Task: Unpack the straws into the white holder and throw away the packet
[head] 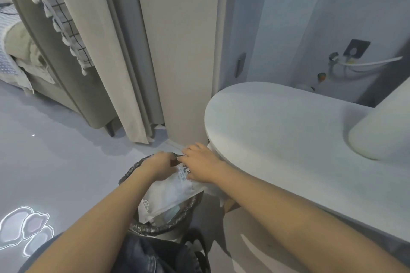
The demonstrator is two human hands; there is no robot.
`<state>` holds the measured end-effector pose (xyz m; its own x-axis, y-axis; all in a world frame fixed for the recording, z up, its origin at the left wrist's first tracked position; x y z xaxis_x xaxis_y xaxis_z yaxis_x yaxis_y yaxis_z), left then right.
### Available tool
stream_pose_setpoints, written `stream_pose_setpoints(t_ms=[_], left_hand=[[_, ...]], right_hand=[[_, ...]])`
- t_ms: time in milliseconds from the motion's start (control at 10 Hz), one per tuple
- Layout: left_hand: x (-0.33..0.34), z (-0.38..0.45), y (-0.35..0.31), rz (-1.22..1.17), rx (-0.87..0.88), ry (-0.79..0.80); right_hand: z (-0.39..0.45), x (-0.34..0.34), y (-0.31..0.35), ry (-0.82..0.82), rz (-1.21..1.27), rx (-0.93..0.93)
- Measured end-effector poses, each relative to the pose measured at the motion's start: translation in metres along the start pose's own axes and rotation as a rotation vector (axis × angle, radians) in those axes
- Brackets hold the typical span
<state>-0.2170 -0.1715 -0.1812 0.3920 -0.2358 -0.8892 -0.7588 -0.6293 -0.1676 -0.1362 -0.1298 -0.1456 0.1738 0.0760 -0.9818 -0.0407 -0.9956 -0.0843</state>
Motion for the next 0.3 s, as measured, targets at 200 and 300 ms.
stream_pose_setpoints(t_ms=[200,300], left_hand=[[-0.038,-0.015,-0.016,-0.154,0.001,-0.126],[-0.057,-0.027,-0.034,-0.251,0.065,-0.194]], right_hand=[[-0.029,-0.035,-0.009,-0.151,0.169,0.019],[-0.055,-0.054,-0.025,-0.224,0.258,0.091]])
Point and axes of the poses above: each hand's wrist, its own z-axis towards the middle knuckle, its own x-axis out of the palm, y = z × x, the point moved 8 cm from there along z, towards the middle knuckle, and after that the axes turned 4 degrees about -x, right-handed, at the moved point
